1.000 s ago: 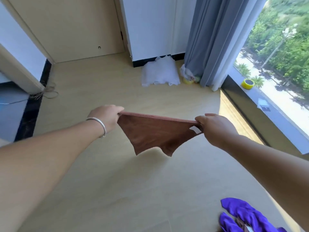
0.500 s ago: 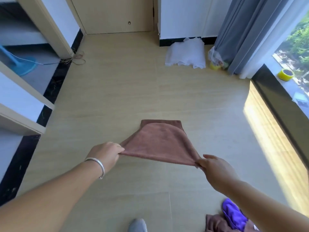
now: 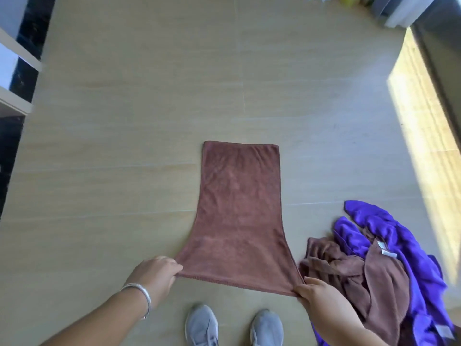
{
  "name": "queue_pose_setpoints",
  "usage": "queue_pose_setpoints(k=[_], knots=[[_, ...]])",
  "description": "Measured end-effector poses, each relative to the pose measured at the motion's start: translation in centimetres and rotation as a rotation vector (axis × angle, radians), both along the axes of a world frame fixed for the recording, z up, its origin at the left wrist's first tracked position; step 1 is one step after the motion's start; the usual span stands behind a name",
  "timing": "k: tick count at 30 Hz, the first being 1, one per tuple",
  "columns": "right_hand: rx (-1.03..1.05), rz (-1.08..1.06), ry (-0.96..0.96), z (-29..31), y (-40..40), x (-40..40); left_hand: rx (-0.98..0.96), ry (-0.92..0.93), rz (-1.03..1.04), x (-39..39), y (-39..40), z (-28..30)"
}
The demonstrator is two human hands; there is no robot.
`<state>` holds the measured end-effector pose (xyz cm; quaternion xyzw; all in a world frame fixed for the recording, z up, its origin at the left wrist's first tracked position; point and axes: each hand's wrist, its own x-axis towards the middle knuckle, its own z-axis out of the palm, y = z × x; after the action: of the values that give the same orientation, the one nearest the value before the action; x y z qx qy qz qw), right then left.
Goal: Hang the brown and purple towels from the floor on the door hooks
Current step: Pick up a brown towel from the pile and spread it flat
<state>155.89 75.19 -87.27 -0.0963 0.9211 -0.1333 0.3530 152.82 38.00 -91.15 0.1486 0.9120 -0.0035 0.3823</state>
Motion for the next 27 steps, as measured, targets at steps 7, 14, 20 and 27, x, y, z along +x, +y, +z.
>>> queue_pose_setpoints(k=[7, 14, 20, 27], knots=[[0.071, 0.037, 0.014, -2.3, -1.5, 3.9, 0.065, -0.173, -0.004, 5.5, -0.8, -2.2], [0.099, -0.225, -0.1, -4.7, -0.9, -0.3, 0.079, -0.175, 0.198, 0.5, -1.7, -4.0], [0.135, -0.348, 0.011, -8.6, 0.2, -8.4, 0.207, -0.071, 0.552, -9.0, -0.9, -6.5], [0.072, -0.566, 0.192, -16.6, 1.6, -19.9, 0.311, 0.148, 0.7, -19.3, 1.2, -14.5]])
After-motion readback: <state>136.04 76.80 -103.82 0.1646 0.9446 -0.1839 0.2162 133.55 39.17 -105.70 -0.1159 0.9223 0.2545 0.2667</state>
